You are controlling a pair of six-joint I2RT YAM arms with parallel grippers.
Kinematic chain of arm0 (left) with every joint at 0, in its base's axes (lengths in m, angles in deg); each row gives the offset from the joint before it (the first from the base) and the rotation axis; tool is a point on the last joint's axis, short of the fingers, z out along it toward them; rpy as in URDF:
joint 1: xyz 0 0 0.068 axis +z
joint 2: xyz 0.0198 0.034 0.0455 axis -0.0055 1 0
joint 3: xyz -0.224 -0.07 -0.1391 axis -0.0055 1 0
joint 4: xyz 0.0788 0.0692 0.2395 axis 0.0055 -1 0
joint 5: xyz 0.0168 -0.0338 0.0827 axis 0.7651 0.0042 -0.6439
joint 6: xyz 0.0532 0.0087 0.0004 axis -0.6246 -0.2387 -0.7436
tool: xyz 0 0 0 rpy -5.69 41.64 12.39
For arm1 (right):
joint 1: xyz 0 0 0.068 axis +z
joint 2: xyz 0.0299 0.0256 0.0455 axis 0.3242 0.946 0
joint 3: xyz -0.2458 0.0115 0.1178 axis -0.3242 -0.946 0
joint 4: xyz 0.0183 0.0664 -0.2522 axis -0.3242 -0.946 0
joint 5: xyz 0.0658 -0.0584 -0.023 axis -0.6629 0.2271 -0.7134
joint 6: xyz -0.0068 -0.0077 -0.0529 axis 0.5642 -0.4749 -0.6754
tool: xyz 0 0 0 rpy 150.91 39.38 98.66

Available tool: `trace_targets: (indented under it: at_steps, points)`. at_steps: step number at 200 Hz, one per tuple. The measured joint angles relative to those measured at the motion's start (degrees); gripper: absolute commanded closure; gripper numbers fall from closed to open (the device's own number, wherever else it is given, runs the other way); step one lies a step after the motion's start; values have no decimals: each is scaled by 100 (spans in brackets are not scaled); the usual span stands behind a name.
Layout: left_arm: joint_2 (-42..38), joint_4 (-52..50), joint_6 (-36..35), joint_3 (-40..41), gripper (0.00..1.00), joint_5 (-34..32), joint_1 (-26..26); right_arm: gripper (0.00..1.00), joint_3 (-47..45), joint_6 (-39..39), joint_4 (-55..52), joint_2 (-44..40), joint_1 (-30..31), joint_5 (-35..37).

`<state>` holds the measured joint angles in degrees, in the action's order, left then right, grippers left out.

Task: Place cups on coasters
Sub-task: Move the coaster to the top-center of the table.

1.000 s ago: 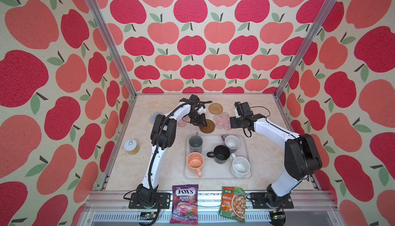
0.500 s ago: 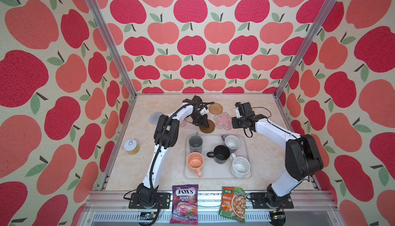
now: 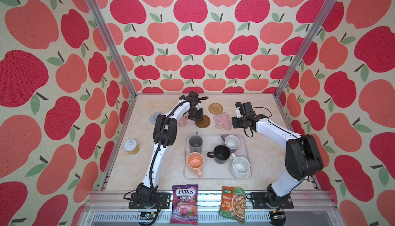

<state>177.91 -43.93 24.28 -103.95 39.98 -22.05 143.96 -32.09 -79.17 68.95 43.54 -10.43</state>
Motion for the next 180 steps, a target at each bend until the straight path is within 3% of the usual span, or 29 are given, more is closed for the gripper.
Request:
trace_targets:
  at_steps: [49, 88, 147, 180]
  points:
    - [385, -9, 63, -658, 81, 2, 127, 62, 0, 2, 2, 15, -4, 2]
    - [398, -2, 63, -693, 80, -37, 83, 54, 0, 15, 0, 79, -4, 0]
    - [138, 105, 57, -321, 73, -98, 39, 36, 0, 61, 0, 146, -4, 4]
    - [-520, 404, 57, 400, 70, -96, -17, 27, 20, 66, 0, 280, -22, 9]
